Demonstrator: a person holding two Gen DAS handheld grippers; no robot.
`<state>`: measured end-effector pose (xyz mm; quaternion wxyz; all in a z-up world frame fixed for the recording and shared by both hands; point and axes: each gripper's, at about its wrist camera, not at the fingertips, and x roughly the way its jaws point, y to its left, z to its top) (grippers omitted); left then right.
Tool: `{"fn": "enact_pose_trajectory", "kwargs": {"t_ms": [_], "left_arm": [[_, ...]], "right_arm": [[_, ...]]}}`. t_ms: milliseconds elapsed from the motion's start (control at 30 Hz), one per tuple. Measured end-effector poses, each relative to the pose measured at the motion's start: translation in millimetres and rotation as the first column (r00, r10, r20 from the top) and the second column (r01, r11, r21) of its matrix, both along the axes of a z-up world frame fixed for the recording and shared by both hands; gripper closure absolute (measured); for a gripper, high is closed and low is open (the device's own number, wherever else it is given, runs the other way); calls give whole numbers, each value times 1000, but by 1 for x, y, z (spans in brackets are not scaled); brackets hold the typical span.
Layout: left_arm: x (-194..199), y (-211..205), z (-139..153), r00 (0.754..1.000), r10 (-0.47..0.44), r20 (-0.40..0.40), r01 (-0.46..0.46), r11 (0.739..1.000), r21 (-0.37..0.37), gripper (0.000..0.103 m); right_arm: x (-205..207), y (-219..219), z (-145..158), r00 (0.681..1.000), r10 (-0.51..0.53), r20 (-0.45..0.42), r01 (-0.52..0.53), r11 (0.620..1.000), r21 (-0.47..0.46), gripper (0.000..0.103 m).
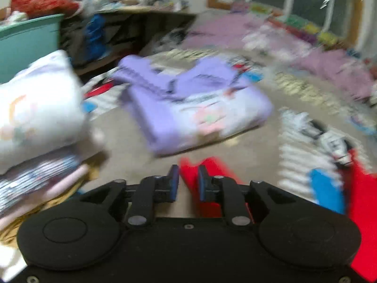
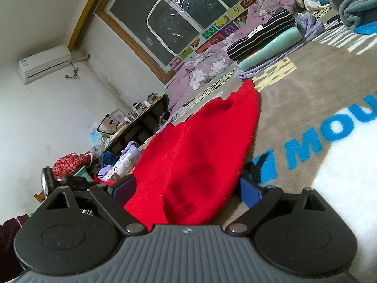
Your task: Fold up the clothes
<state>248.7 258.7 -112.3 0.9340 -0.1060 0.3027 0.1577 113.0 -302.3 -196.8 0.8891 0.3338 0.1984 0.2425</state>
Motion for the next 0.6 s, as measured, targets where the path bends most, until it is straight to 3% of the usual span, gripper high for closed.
{"fn": "enact_pose_trajectory", "kwargs": {"t_ms": [167,333,433,500,533,600], "left_arm": [[-21,1,5,999,1,36,-1,1000,7,89],[-27,-24,6,983,-172,69,173,985,-23,89],[-15,-44,-5,970,-243,7,243,970,5,88],[3,-48,-17,977,-187,-99,192,980,43,76],[10,-48,-22,979,-151,-135,159,986,56,76],[8,-54,-14,986,-130,-108,136,989,55,77]], "right_arm": [[0,0,-1,1000,5,2,-5,1000,3,10],[0,0,0,1000,6,2,-6,1000,3,10],[0,0,0,1000,7,2,-7,1000,3,10],[0,0,0,1000,7,2,-7,1000,4,10],[0,0,-1,1000,7,3,-7,1000,4,10],[0,-1,-1,1000,8,3,-8,1000,5,10]]}}
